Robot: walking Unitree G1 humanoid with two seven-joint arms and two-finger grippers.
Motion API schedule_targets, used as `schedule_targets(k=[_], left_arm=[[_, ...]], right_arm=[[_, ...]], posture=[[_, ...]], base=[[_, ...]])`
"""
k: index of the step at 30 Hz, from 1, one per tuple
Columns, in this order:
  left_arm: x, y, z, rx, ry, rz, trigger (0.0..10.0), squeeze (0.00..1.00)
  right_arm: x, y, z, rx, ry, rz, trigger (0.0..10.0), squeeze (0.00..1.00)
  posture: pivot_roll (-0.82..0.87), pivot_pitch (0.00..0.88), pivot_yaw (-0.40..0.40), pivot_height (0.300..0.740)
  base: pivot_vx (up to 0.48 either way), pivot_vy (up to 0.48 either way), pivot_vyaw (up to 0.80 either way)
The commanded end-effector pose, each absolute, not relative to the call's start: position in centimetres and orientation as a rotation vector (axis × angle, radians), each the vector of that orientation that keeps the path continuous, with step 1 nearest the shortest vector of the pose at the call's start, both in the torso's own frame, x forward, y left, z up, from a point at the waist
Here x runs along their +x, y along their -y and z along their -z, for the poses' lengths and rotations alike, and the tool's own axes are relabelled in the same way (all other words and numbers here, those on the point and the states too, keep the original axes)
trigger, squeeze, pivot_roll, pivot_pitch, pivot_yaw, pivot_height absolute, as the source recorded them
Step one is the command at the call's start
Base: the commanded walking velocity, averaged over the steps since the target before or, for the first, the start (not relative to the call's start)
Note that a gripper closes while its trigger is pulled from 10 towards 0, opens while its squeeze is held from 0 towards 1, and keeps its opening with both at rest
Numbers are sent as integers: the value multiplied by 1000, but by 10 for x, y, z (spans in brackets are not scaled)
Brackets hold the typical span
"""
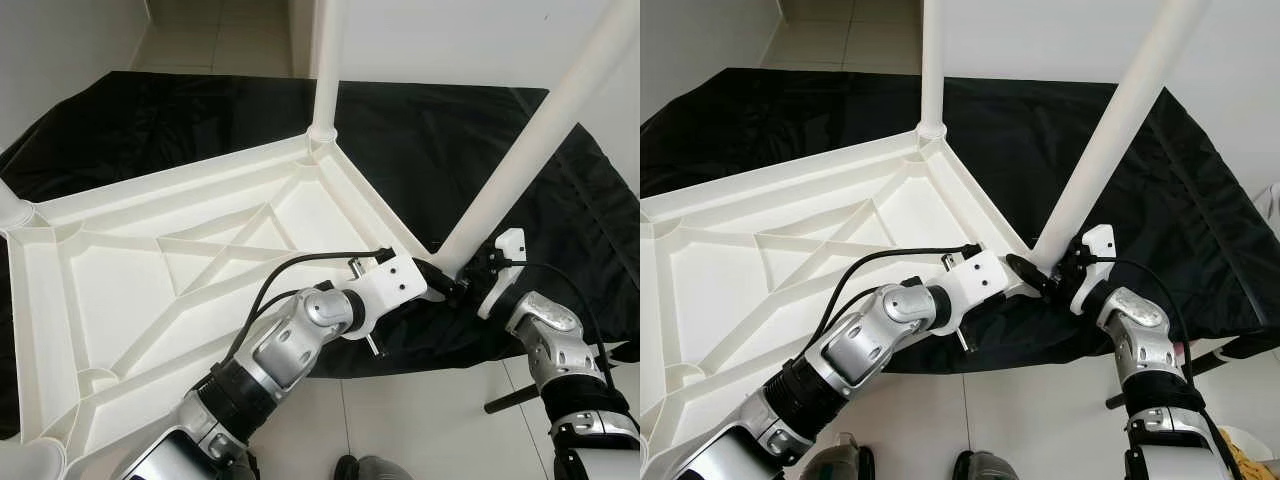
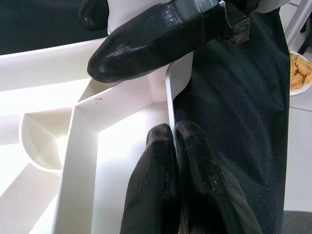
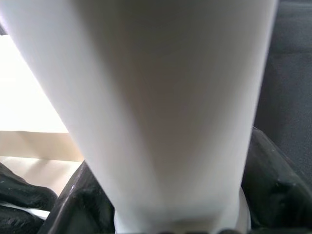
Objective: Building children table
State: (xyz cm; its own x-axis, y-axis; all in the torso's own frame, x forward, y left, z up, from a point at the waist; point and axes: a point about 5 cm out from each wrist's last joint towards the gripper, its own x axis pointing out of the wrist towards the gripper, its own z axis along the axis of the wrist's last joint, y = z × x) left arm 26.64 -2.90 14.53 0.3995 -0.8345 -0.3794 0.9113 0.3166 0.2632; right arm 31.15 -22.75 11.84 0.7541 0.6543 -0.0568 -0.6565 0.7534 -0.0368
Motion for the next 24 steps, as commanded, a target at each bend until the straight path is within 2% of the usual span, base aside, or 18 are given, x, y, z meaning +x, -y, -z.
schedule_targets(k=[1,13,17,24], left_arm=[[260,34,-153,483,-158,1246,10000,0],[260,34,-153,485,-157,1252,10000,0],[265,29,-152,507,-147,1244,10000,0],[274,25,-154,499,-122,1204,10000,0]], right_arm=[[300,240,-95,-32,-175,-684,0,0],[305,244,-93,35,-162,-556,0,0],[312,235,-90,70,-98,-296,0,0],[312,224,-96,126,-32,-214,0,0]], posture=[[27,78,-18,740],[28,83,-24,740],[30,90,-26,740],[26,92,-25,740]], base=[[0,0,0],[0,0,0],[0,0,0],[0,0,0]])
